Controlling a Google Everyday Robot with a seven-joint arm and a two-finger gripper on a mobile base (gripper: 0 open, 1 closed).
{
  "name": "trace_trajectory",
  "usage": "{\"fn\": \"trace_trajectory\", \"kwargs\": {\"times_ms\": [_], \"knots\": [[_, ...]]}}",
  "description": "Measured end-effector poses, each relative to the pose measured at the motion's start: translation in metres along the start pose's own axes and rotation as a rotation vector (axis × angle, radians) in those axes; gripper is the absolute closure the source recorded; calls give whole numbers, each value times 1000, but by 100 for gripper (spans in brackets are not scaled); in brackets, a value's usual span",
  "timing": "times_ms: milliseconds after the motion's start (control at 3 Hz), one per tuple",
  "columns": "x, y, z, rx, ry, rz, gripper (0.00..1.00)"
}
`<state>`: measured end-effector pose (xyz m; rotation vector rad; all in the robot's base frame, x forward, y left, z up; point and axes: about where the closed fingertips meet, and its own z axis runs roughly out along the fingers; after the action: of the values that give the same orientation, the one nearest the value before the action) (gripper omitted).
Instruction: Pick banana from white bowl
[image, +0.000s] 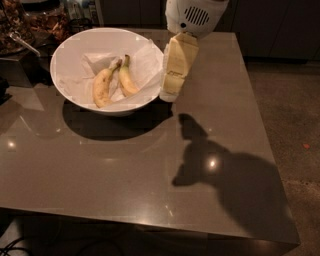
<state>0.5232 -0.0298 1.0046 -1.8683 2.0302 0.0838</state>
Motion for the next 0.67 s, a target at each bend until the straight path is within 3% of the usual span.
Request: {"fn": "trace_trajectory", "kwargs": {"times_ms": [667], "knots": [[-38,-43,27,-5,48,136,0]]}}
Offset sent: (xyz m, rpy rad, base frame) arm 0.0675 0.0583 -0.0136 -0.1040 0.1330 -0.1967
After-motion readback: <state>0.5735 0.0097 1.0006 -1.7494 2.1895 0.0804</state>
